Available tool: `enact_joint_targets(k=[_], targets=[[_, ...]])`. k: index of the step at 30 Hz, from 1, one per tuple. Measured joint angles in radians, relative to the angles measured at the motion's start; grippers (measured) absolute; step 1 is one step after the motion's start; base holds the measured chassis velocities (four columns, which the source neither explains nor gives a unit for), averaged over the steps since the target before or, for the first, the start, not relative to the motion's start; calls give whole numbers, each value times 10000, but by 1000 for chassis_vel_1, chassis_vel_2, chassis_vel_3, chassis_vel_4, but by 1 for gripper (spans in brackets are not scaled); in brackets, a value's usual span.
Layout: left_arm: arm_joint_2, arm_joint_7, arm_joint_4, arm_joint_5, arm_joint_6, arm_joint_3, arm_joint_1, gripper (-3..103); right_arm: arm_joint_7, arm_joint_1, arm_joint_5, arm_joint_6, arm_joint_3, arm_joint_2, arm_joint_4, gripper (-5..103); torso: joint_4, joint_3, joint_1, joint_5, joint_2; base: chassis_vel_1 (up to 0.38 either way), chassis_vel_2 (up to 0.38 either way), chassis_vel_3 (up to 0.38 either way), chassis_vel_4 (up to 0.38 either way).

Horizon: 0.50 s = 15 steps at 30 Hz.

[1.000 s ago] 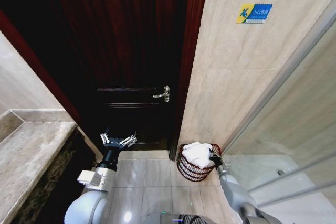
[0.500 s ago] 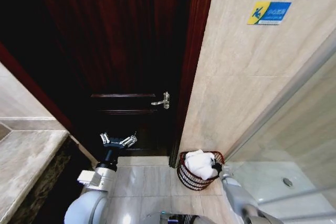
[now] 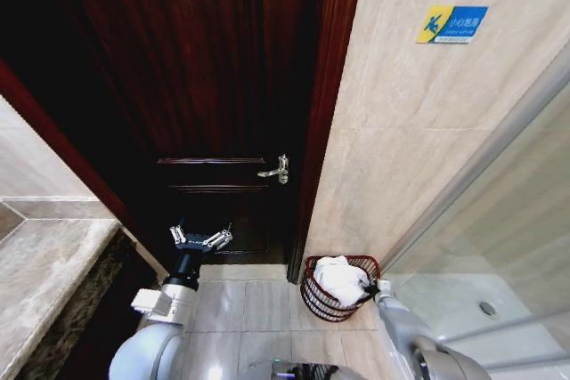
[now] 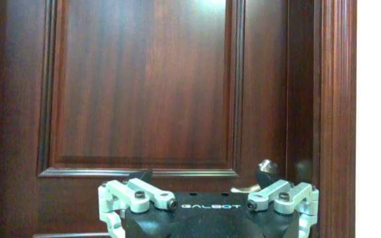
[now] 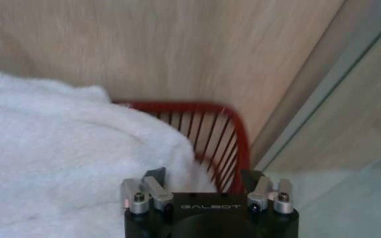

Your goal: Discard the used towel into the hamper.

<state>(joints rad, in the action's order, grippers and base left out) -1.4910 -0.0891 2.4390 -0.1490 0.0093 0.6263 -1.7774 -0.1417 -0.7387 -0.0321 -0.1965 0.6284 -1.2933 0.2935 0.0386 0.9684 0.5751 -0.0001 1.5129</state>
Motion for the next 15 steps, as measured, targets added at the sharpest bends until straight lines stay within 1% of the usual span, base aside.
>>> enact_joint_targets(k=[1,2,3,4,5,6,7,8,9,10,11,12,13,15], targets=[[0,0,0,0,0,0,0,100,273,-244,-255,-565,11,-8,284,80,-1,0,0,2,0,0,0,0,0],[0,0,0,0,0,0,0,100,632,-707,-572,-1283,43,-56,877,86,0,1,1,3,-1,0,0,0,0],[-1,0,0,0,0,0,1,100,737,-1202,-520,-1366,45,-105,1679,91,0,0,1,5,-1,0,0,0,0],[-1,0,0,0,0,0,1,100,737,-1202,-520,-1366,45,-105,1679,91,0,0,1,5,-1,0,0,0,0],[0,0,0,0,0,0,0,100,735,-1478,-388,-1293,33,-121,2136,91,1,0,1,6,-1,0,0,0,0],[1,0,0,0,0,0,0,100,611,-2138,102,-1068,-35,-148,3425,96,-4,0,-1,7,0,0,0,0,0],[1,0,0,0,0,0,0,100,611,-2138,102,-1068,-35,-148,3425,96,-4,0,-1,7,0,0,0,0,0],[0,0,0,0,0,0,0,100,486,-2505,344,-969,-67,-174,4225,99,-4,0,-2,-3,0,0,0,0,0],[1,0,0,0,0,0,0,100,213,-3143,714,-862,-133,-273,5695,100,-3,-2,-5,-6,1,0,0,0,0],[0,0,0,0,0,0,-1,100,128,-3491,825,-795,-192,-363,6547,100,-3,-1,-5,7,1,0,0,0,0],[0,0,0,0,0,0,-1,100,128,-3491,825,-795,-192,-363,6547,100,-3,-1,-5,7,1,0,0,0,0],[0,0,0,0,0,0,-1,100,12,-3817,901,-785,-283,-467,7506,100,0,-1,-4,5,0,0,0,0,0],[-1,0,0,0,0,0,0,100,-92,-3961,947,-791,-354,-522,7941,100,0,-2,-4,-9,1,0,0,0,0],[0,0,1,1,0,0,0,100,-235,-4054,991,-791,-428,-578,8236,100,-1,-2,-4,-7,1,0,0,0,0]])
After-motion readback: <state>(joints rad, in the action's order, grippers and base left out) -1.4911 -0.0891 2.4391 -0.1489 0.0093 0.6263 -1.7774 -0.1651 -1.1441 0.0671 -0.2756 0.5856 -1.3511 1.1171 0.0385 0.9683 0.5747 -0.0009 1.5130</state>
